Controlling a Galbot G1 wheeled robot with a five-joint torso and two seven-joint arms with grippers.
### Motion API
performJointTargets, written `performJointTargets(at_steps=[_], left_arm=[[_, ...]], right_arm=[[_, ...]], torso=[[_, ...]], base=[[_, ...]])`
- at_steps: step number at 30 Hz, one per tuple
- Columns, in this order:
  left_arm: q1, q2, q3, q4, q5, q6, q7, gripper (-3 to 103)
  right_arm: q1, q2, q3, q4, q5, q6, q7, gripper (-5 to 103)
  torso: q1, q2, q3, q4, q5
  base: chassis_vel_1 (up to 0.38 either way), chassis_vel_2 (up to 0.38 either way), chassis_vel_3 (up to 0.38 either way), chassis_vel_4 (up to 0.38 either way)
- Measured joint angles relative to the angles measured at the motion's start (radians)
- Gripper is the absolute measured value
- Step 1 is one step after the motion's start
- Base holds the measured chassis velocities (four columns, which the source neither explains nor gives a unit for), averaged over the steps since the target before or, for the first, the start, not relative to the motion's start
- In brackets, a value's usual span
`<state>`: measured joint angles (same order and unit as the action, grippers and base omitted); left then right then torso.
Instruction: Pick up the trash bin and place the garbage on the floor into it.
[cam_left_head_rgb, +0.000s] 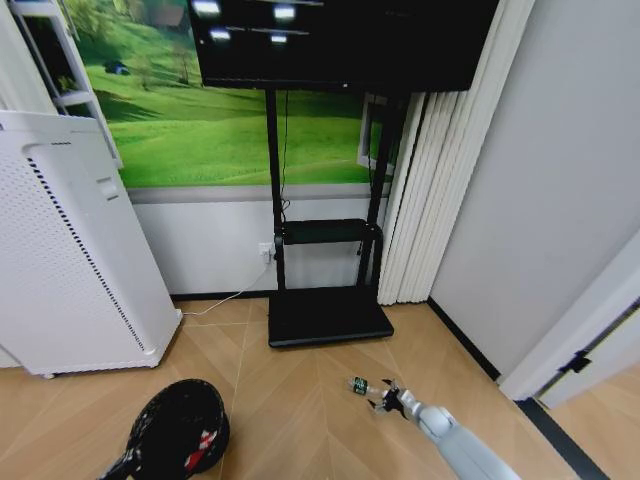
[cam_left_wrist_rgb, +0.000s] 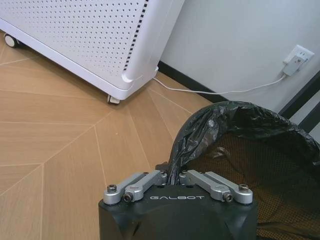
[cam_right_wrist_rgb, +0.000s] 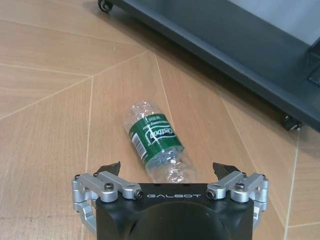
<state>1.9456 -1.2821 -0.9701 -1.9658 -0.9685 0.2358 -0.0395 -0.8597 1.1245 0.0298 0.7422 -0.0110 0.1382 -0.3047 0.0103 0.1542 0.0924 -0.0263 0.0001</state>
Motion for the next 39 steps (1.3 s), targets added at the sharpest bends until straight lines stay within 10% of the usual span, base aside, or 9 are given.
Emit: performJointTargets(at_steps=[16, 30, 39], left_arm=[[-0.001, -0.001, 0.007, -0.001, -0.009, 0.003, -0.005, 4], [-0.015, 0.010, 0.016, 0.008, -0.016, 0.003, -0.009, 4], [-0.029, 0.025, 0.028, 0.012, -0.022, 0.004, -0.020, 4]], right_arm=[[0.090, 0.129, -0.008, -0.152, -0.076, -0.016, 0.080, 97], [0.048, 0.120, 0.020, -0.143, -0.103, -0.005, 0.075, 39], [-0.003, 0.086, 0.040, -0.091, -0.076, -0.005, 0.077, 21]], torso=[[0.000, 0.000, 0.000, 0.0001, -0.0001], [0.000, 0.000, 0.000, 0.0000, -0.0002], [0.000, 0.000, 0.000, 0.0000, -0.0001]], base=[[0.000, 0.000, 0.000, 0.000], [0.000, 0.000, 0.000, 0.000], [0.000, 0.000, 0.000, 0.000]])
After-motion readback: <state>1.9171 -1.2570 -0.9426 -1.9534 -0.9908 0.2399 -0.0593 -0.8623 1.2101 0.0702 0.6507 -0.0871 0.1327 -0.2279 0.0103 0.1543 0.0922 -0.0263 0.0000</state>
